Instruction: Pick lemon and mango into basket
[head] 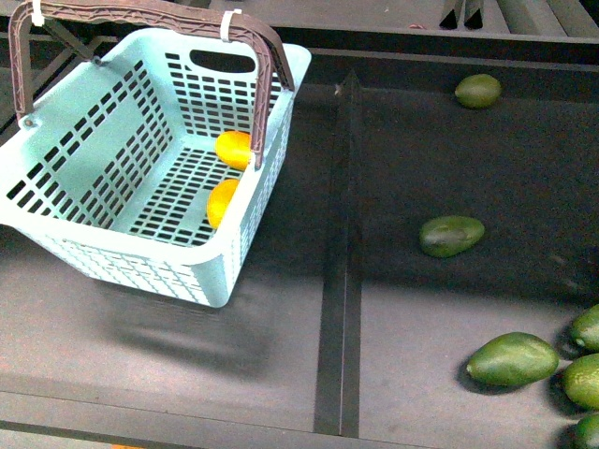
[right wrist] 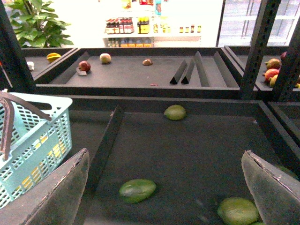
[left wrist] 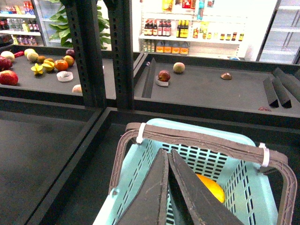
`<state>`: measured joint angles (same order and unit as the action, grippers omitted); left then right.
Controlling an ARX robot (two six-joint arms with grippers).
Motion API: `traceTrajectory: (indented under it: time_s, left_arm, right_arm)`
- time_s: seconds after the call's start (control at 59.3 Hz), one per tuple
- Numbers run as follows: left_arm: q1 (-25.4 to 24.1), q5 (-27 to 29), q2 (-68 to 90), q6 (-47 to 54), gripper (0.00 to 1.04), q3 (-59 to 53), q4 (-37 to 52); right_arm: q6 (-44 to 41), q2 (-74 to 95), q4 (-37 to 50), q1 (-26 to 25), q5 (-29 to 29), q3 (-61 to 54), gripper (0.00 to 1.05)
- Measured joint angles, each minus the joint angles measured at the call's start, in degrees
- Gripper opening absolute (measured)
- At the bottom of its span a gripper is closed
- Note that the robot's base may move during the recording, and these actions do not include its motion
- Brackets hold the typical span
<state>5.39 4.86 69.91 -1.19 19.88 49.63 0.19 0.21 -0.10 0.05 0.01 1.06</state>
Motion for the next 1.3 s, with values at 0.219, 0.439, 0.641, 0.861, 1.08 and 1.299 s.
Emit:
traceTrajectory:
  time_s: [0.219, 0.439, 0.641, 0.861, 1.08, 1.299]
  left_arm:
    - [-4.6, -4.6, -10.4, 0.4, 0.04, -9.2, -1.1]
    - [-5.2, -4.8, -19.3, 0.5, 0.04, -13.8, -5.6]
    - [-5.2, -4.9, -25.3, 0.5, 0.04, -17.8, -6.9]
    - [-5.2, -4.9, -36.4, 0.6, 0.04, -19.0, -16.9]
    - [-5.2, -4.9, -44.8, 0.6, 0.04, -19.0, -24.7]
    - [-5.2, -4.9, -52.2, 0.6, 0.04, -19.0, -31.8]
  right_arm:
    - [0.0, 0.0, 0.0, 0.0, 0.0, 0.0, 0.96]
    - [0.0, 0.0, 0.0, 0.0, 0.0, 0.0, 0.96]
    - [0.0, 0.0, 0.0, 0.0, 0.0, 0.0, 0.96]
    - [0.0, 0.0, 0.0, 0.0, 0.0, 0.0, 0.96]
    - [0.0, 0.0, 0.0, 0.0, 0.0, 0.0, 0.96]
    - [0.0, 0.0, 0.0, 0.0, 0.0, 0.0, 0.96]
